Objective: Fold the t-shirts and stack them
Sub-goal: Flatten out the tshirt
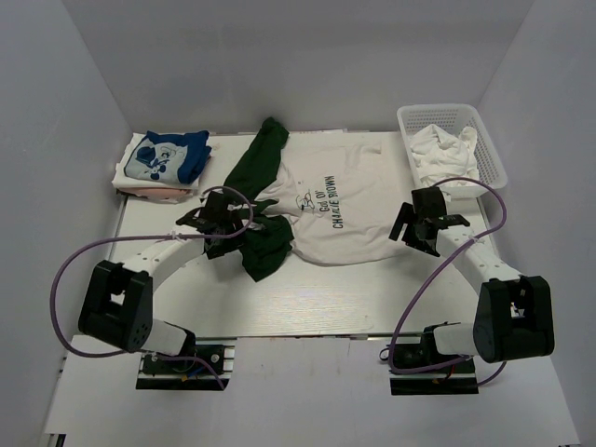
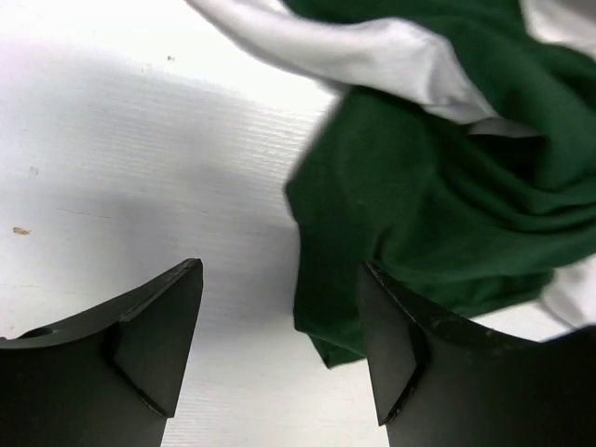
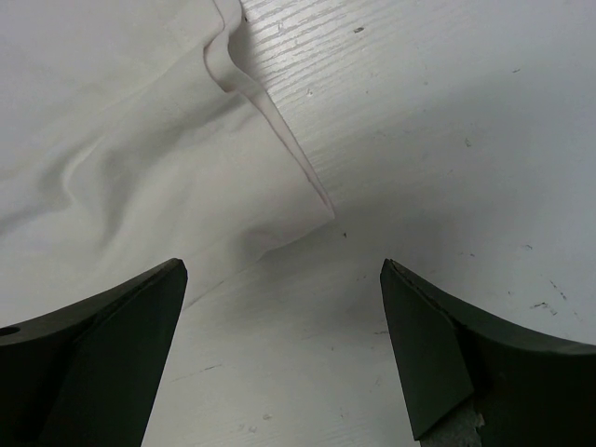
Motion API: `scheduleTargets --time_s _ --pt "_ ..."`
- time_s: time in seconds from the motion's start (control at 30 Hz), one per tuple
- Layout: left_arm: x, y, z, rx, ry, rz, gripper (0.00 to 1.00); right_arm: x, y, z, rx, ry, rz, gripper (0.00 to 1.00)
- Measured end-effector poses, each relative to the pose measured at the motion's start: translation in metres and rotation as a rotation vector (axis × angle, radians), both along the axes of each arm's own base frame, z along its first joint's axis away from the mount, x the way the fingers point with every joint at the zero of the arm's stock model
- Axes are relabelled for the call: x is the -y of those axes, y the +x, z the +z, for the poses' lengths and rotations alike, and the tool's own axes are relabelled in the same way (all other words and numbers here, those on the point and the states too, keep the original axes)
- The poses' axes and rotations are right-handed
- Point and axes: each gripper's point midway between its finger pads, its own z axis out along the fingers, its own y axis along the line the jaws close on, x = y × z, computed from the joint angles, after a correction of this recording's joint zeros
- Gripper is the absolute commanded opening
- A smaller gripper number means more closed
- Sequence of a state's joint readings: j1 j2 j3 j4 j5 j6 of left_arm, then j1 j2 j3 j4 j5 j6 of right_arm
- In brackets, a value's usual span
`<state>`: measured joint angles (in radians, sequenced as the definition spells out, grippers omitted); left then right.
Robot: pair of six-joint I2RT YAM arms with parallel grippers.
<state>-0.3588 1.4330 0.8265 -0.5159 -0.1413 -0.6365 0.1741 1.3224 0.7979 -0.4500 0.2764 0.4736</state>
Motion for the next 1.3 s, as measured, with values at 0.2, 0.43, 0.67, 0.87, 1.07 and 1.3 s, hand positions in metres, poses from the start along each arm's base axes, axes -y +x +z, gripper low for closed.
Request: scheduleTargets --time_s 0.2,0.43,0.67,0.87,1.07,1.3 --pt "0.003 0.001 -0.001 -0.005 -0.005 -0.007 0.77 0.001 0.000 0.000 0.000 0.002 -0.002 0.90" --pt "0.011 0.008 -0.029 -0.087 0.022 -0.044 0.70 0.002 0.000 -0.003 -0.008 0.000 -0.006 0.90" --pt "0.020 0.018 -0.032 -0.064 0.017 -0.079 0.14 0.008 -0.004 -0.016 -0.053 -0.005 -0.029 0.90" --pt "0.029 0.020 -0.032 -0.029 -0.008 -0.111 0.00 0.012 -0.005 -0.024 -0.075 0.006 -0.054 0.90" --pt "0.015 -0.014 -0.030 -0.060 -0.007 -0.068 0.00 0.022 -0.013 -0.032 -0.095 0.007 -0.103 0.90" --pt "0.005 -0.061 0.018 0.028 -0.117 -0.014 0.00 0.009 -0.006 -0.039 -0.066 0.116 -0.088 0.82"
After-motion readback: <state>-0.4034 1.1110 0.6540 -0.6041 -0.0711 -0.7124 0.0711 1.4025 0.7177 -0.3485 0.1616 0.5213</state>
